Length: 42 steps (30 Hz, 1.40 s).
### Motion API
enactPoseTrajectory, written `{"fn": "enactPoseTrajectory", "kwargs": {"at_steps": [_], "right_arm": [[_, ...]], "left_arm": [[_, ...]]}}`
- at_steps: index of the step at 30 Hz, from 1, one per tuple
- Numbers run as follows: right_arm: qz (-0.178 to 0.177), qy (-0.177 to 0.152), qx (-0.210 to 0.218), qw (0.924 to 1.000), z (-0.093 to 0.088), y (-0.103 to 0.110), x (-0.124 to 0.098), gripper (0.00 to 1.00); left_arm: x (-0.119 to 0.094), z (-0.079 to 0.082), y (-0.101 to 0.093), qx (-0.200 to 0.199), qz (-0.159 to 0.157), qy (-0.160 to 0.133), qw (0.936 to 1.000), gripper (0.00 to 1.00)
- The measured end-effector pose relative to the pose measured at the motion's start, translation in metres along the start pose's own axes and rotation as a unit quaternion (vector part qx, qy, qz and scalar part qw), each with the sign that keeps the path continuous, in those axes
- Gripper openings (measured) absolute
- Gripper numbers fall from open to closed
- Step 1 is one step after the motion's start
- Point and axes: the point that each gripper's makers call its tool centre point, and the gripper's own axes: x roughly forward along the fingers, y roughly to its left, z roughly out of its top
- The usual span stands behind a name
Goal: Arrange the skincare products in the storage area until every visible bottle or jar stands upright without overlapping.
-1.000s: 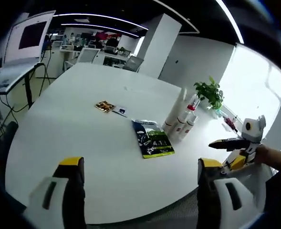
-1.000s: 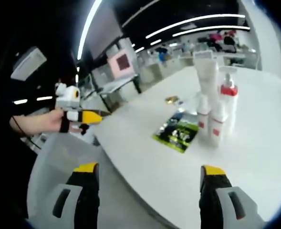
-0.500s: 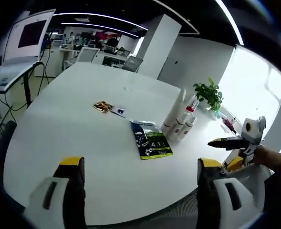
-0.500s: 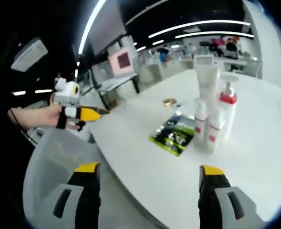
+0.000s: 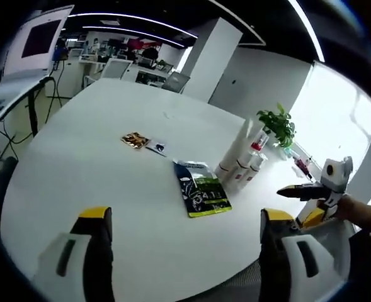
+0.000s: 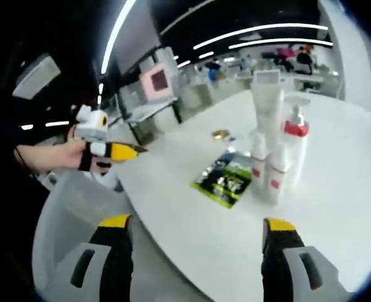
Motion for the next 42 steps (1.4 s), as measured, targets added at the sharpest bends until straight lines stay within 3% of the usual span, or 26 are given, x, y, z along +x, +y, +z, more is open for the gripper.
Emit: {"fn": "enactPoseTrajectory", "kwargs": {"at_steps": [14,26,42], "right_arm": [[-0.003,0.013,0.005,0.9999,-0.005,-0.001,0.003,0.86],[0.001,0.031,0.02,0.9993,-0.013,-0.002,0.005,0.86],[-0.013,0.023,0.041,0.9988,-0.012,-0.011,0.003,0.86]], "left_arm": [[0.031,0.037,0.002,0.038,-0.001,0.009,0.9992,0.91],[0.052,0.044,0.025,0.056,0.016,0.032,0.9978,0.91],[0.086,0.047,0.047,0.074,0.038,0.059,0.9948,0.88]]}}
